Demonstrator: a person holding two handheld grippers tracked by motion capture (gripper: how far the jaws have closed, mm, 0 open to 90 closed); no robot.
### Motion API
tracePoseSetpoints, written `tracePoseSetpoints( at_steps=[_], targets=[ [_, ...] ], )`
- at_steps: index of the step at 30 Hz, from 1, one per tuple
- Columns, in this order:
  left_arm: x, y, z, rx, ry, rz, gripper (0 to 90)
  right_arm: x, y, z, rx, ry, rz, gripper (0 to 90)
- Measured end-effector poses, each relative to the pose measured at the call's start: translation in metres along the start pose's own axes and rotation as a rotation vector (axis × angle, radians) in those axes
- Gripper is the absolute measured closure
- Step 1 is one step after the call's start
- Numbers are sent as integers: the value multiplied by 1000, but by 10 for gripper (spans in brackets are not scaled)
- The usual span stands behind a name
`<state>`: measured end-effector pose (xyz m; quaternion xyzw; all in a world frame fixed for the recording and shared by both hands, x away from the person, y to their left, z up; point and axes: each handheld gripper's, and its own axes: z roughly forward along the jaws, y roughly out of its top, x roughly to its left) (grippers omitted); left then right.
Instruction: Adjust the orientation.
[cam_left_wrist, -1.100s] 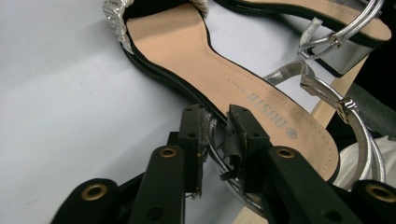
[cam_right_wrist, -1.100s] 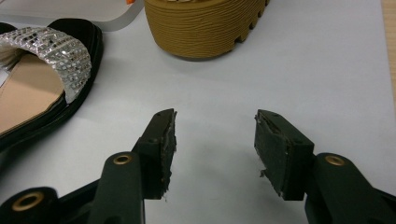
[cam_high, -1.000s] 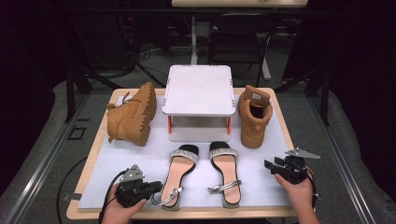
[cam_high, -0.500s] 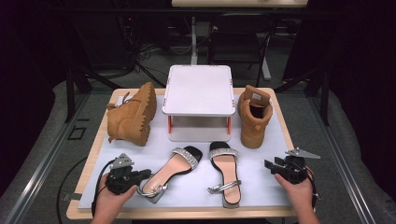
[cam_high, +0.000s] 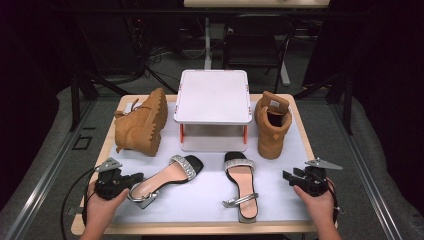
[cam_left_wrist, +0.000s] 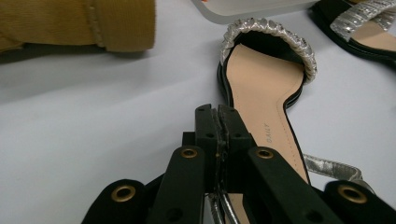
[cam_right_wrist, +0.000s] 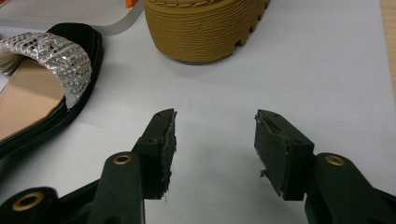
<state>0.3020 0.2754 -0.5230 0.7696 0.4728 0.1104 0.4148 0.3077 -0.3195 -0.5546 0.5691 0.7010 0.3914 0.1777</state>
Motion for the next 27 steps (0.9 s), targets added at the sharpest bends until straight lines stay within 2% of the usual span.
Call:
tracePoseSetpoints(
  at_steps=[2,5,9,14,16,17,19,22,25,27],
  targets=[
    [4,-2,-2,-7,13,-4,881,0,1,0,-1,0,-2,481],
    [8,-5,-5,-9,8,-19,880,1,1,0,-3,-3,-3,481],
    [8,-7,-7,-12,13,8,876,1,1,-1,0,-2,-6,481],
    [9,-5,-9,-24,22,1,840,2,1,-3,-11,2,-9,481],
    [9,-2,-10,-17,-29,-9,738,2,1,-5,-13,4,-11,481],
    [8,-1,-11,-13,-34,2,685,2,0,-7,-15,3,-13,481],
    [4,3,-12,-2,-17,40,628,2,0,-8,-19,5,-13,479],
    [-5,12,-14,-1,3,94,586,2,0,-8,-22,11,-9,479],
    [-12,21,-13,6,5,139,598,3,1,-8,-19,9,-12,479],
    [-16,25,-10,18,-18,155,600,4,1,-8,-19,11,-17,479]
  ],
)
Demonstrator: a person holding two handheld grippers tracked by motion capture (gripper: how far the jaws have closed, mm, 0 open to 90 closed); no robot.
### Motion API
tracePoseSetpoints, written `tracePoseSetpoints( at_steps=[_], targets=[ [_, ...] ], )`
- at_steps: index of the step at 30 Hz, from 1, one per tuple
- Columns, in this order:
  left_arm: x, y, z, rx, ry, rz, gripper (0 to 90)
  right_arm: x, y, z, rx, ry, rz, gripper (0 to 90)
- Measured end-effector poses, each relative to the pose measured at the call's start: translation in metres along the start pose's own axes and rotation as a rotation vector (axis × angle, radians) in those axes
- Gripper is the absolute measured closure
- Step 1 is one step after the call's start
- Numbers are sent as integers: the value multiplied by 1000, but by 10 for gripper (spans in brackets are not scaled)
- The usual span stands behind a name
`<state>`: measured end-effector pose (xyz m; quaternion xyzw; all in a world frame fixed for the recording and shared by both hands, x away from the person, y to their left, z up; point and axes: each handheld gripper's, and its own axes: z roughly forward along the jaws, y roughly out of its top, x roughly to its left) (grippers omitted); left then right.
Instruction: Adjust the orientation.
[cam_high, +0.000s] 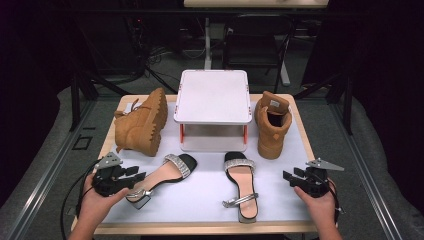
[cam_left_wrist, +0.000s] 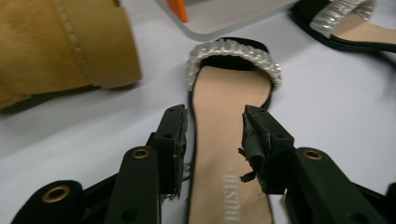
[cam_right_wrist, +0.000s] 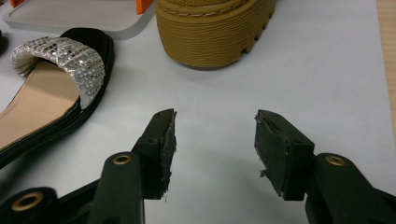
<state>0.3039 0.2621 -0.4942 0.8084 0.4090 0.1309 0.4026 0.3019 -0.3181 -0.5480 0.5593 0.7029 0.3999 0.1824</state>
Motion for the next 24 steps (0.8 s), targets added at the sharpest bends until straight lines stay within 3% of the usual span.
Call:
tracePoseSetpoints(
  at_steps=[4,7,14,20,24],
  targets=[
    [-10,8,13,88,-11,42,533,4,1,-1,-2,4,-17,469],
    [-14,9,21,113,4,57,494,10,2,-5,-2,11,-36,467],
    [-16,2,26,77,12,33,480,41,2,-20,-16,84,-90,485],
    [-18,-6,28,65,3,33,466,72,0,-27,-9,161,-181,532],
    [-16,-6,27,50,0,23,463,83,-3,-31,0,192,-205,559]
  ],
)
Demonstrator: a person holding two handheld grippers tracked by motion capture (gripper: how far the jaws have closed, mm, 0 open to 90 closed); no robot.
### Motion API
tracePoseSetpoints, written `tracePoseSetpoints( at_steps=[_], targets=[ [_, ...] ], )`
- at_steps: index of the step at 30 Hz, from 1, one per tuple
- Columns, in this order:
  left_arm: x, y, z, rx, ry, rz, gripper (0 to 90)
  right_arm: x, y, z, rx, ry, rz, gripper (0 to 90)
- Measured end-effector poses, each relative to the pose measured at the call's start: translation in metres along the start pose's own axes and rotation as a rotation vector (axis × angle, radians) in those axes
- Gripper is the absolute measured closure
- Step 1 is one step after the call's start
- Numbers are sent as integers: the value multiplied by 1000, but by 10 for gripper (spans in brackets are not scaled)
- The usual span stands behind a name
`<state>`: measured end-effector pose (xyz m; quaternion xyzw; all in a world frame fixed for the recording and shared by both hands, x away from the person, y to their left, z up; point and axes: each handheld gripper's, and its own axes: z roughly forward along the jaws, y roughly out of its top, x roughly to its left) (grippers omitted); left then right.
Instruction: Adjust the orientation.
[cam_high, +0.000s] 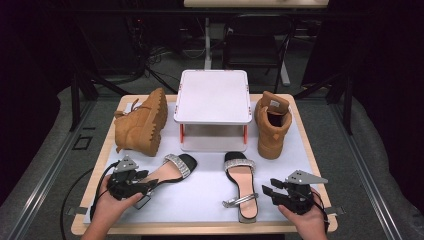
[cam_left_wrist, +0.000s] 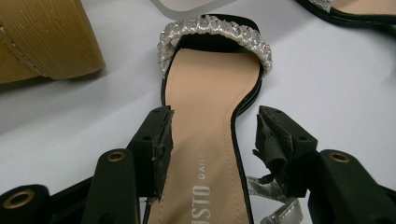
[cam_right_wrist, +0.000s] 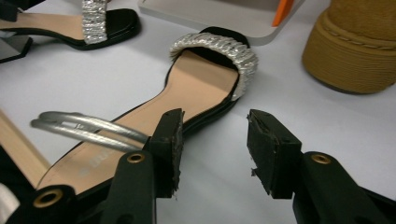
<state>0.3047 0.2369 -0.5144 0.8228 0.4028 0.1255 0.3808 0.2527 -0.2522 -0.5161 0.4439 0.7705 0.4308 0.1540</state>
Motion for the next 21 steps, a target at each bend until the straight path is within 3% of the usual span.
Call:
tracePoseSetpoints(
  at_steps=[6,10,21],
  targets=[
    [2,2,-2,-16,-1,-22,463,11,-6,-3,16,57,-30,568],
    [6,3,-2,-25,2,-28,463,17,-9,-2,32,67,-60,569],
    [13,5,-2,-48,-1,-60,463,23,-14,5,54,103,-53,596]
  ],
)
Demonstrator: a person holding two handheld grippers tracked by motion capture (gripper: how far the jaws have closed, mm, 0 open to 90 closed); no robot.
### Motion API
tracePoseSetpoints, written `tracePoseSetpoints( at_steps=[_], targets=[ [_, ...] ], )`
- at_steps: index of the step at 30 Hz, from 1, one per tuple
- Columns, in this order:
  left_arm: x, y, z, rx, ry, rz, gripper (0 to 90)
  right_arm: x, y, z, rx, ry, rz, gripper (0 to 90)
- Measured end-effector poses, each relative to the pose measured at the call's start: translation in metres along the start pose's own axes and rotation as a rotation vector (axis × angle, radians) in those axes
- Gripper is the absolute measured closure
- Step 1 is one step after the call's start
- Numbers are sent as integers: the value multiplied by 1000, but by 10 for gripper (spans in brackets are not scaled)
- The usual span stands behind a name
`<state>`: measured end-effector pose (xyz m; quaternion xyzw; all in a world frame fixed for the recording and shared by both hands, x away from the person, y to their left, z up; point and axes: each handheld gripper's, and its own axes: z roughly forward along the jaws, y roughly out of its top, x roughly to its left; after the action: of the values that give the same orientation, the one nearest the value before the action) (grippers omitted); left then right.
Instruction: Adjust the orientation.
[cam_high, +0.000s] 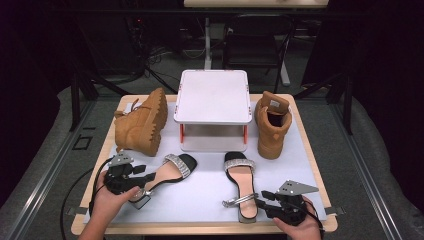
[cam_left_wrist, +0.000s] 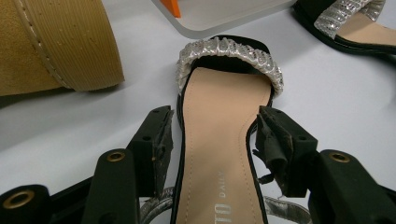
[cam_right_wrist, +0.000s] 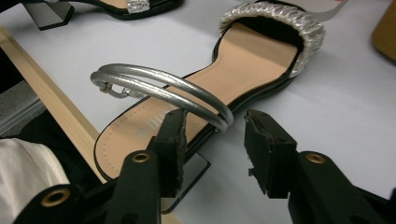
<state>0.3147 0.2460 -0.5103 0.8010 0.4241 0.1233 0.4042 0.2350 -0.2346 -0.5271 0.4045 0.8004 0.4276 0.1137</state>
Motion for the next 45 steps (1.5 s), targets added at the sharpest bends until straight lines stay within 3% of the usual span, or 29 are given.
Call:
tracePoseSetpoints(
  at_steps=[5,11,14,18,24,29,33,41,45],
  targets=[
    [0,-1,-1,2,6,-1,463,1,2,5,-12,5,-1,684],
    [2,-2,-3,2,9,-12,463,-3,4,4,-7,-47,-12,863],
    [3,-4,-4,1,16,-18,463,-4,4,3,-6,-49,-12,869],
    [4,-5,-5,-2,17,-26,463,-3,6,2,-4,-90,-41,872],
    [5,-6,-4,3,16,-33,464,-23,9,0,-29,-153,9,876],
    [6,-6,-4,1,15,-34,463,-44,11,0,-58,-175,76,878],
    [5,-7,-3,4,19,-39,463,-51,13,0,-60,-199,73,879],
    [6,-8,-5,1,19,-39,464,-59,11,-1,-60,-183,94,874],
    [6,-8,-5,1,22,-37,463,-63,8,-3,-68,-137,142,799]
  ],
)
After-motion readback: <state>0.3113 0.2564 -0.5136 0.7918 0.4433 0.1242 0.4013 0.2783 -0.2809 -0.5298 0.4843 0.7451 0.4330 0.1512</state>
